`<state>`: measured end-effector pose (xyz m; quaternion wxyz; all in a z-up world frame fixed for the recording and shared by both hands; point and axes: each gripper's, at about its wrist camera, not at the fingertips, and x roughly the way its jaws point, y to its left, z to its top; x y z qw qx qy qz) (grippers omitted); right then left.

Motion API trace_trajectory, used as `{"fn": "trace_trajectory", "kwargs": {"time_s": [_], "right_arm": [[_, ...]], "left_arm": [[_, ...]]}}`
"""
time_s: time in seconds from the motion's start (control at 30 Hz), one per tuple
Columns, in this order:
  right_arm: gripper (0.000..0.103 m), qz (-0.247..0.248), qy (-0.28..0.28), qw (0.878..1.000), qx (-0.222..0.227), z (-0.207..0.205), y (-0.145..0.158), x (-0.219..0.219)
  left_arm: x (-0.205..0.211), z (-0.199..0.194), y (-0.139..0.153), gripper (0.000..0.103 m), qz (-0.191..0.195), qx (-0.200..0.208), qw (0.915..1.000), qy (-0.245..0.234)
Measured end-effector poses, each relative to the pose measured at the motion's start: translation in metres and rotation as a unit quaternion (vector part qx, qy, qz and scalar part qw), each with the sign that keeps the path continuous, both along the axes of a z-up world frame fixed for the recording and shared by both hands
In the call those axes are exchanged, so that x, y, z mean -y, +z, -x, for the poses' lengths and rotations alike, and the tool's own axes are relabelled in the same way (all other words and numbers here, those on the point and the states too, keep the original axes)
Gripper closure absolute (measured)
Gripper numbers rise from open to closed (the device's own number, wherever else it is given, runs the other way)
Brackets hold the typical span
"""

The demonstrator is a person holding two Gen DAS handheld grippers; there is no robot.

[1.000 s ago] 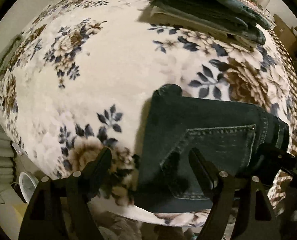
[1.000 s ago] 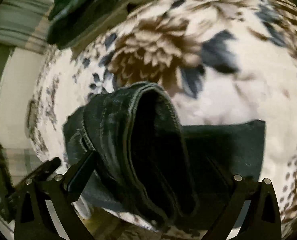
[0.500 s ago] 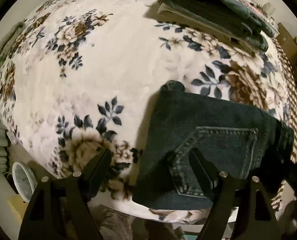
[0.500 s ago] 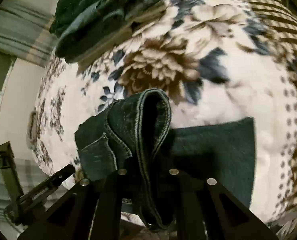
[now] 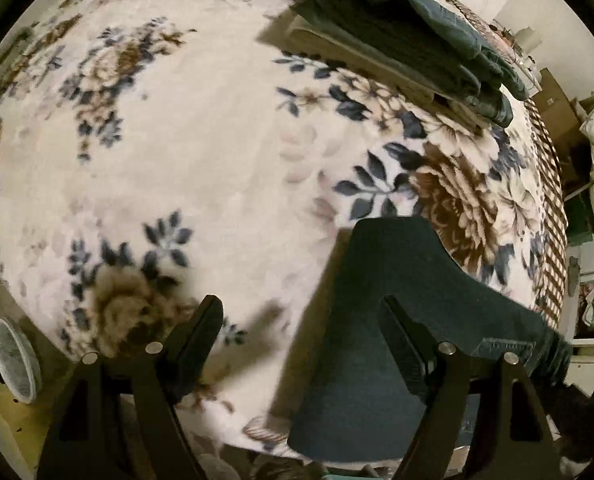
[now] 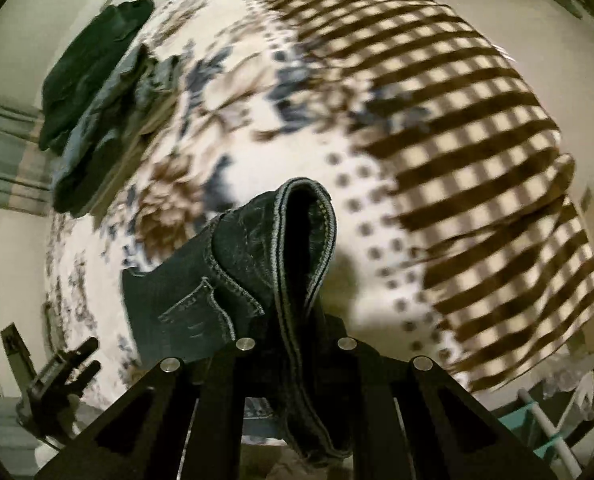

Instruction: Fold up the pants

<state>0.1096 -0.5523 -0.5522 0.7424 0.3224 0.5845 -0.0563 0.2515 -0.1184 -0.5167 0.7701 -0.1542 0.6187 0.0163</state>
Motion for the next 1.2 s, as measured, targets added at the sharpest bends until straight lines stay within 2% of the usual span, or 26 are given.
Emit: {"fn": "trace_trajectory", "kwargs": {"time_s": [0.17,0.3,0.43,0.47,0.5,0.57,0.67,0.77,0.83,0.9,0.93,0.97,1.0,1.07,1.13,1.2], "right_arm": [[0.093,0.014,0.015,1.0,-0.015,0.0,-0.014,0.008],[0.093,0.011,-0.001,1.0,-0.023,0.016,-0.016,0.019],[0.091,-0.003,-0.014,0.999,-0.038,0.025,-0.029,0.03],[0.087,-0.007,-0.017,0.999,-0.046,0.024,-0.034,0.032],[0.082,-0.007,-0.025,0.998,-0.056,0.022,-0.042,0.037],[0.081,-0.005,-0.03,0.998,-0.06,0.016,-0.053,0.043],[0.081,0.02,-0.013,0.998,-0.064,0.006,-0.064,0.042],[0.08,0.008,-0.014,0.997,-0.075,0.004,-0.076,0.044],[0.067,-0.006,-0.01,0.996,-0.084,0.005,-0.075,0.046],[0.025,-0.014,-0.02,0.995,-0.097,0.011,-0.07,0.053],[0.021,-0.026,-0.033,0.994,-0.096,0.02,-0.064,0.059],[0.021,-0.041,-0.044,0.994,-0.089,0.029,-0.059,0.064],[0.021,-0.064,-0.064,0.993,-0.081,0.042,-0.053,0.069],[0.021,-0.093,-0.09,0.988,-0.087,0.063,-0.052,0.072],[0.021,-0.153,-0.121,0.976,-0.099,0.083,-0.064,0.068],[0.021,-0.206,-0.153,0.961,-0.103,0.096,-0.083,0.063]], "left_arm": [[0.018,-0.025,-0.02,0.025,0.024,-0.013,0.9996,-0.011],[0.031,-0.042,-0.044,0.025,0.035,-0.035,0.9984,-0.024],[0.035,-0.051,-0.069,0.025,0.091,-0.055,0.9942,-0.015],[0.035,-0.053,-0.074,0.029,0.105,-0.051,0.993,-0.017],[0.036,-0.055,-0.075,0.049,0.114,-0.041,0.9924,-0.021],[0.039,-0.058,-0.074,0.077,0.121,-0.025,0.9916,-0.039],[0.04,-0.06,-0.075,0.082,0.108,-0.017,0.9921,-0.062],[0.035,-0.06,-0.08,0.081,0.117,-0.022,0.9909,-0.062],[0.031,-0.06,-0.076,0.079,0.128,-0.028,0.9899,-0.055],[0.021,-0.054,-0.069,0.073,0.148,-0.043,0.9876,-0.031],[0.016,-0.048,-0.065,0.073,0.159,-0.045,0.9859,-0.024],[0.01,-0.038,-0.059,0.067,0.172,-0.048,0.9837,-0.016],[0.004,-0.028,-0.054,0.057,0.181,-0.05,0.9822,-0.01],[-0.003,-0.006,-0.048,0.047,0.2,-0.056,0.9781,0.012],[-0.008,0.02,-0.054,0.047,0.223,-0.077,0.9711,0.036],[-0.008,0.046,-0.071,0.047,0.247,-0.118,0.9596,0.064]]}}
